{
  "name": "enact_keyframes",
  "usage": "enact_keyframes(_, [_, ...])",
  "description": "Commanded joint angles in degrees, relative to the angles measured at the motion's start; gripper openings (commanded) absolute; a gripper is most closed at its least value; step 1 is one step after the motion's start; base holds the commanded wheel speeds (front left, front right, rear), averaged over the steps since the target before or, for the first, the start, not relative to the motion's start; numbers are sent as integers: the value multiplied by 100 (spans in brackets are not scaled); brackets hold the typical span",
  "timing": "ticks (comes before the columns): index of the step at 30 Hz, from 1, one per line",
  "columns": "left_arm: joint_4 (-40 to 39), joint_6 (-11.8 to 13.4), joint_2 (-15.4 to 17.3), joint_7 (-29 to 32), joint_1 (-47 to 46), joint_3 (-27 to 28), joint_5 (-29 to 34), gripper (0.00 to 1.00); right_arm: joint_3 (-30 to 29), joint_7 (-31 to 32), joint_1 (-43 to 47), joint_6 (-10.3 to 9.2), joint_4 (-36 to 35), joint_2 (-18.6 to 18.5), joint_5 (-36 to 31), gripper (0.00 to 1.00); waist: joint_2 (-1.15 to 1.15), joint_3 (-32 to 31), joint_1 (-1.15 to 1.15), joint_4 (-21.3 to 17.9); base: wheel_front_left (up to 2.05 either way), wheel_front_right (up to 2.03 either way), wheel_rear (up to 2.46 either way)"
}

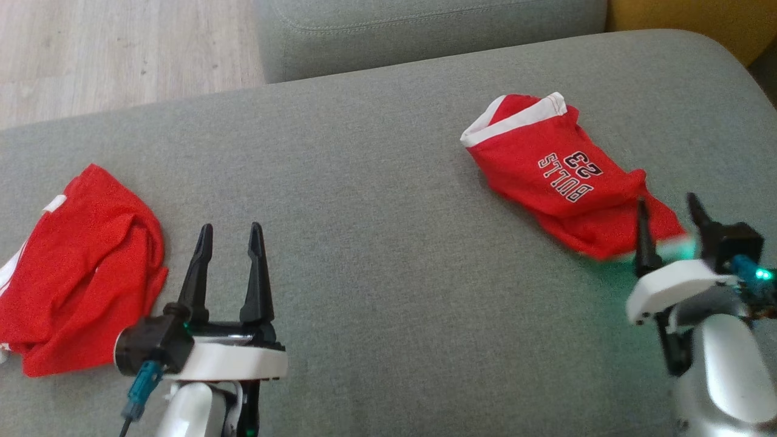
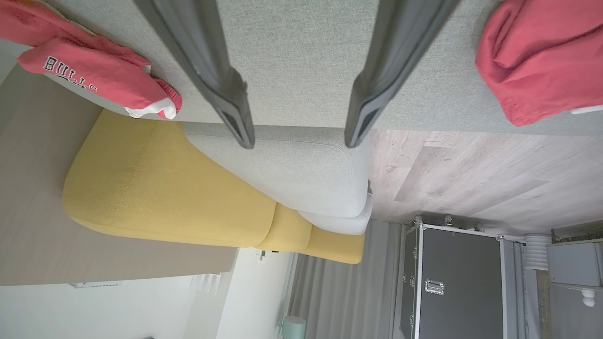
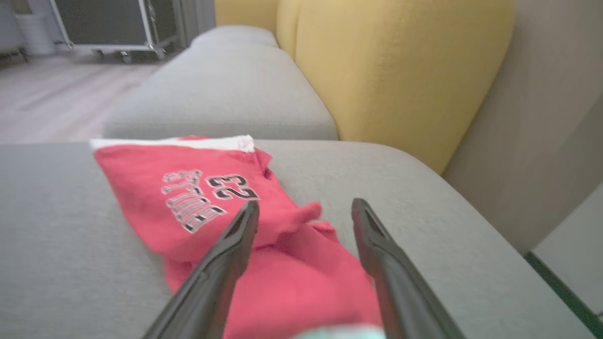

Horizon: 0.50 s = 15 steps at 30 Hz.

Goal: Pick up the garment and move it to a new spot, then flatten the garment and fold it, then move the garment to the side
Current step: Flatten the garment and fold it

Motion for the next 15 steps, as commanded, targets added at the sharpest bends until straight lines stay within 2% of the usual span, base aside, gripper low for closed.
enact_keyframes(1, [-181,-18,4,-29,-143,206,-12,100,391,-173,-10,-4,-298,-24,339,100,0,-11,0,-12,0,0,0])
enact_keyframes(9, [-200,-38,4,-29,-113,231,39,100,1765,-766,433,-4,-824,-23,1728,100,0,-41,0,-66,0,0,0])
enact_keyframes(12, [-211,-30,4,-29,-102,200,41,100,1941,-876,529,-4,-844,-23,1983,100,0,-49,0,-63,0,0,0])
enact_keyframes(15, [-215,-34,4,-29,-96,186,49,100,1853,-948,507,-4,-813,-23,2146,100,0,-26,0,-46,0,0,0])
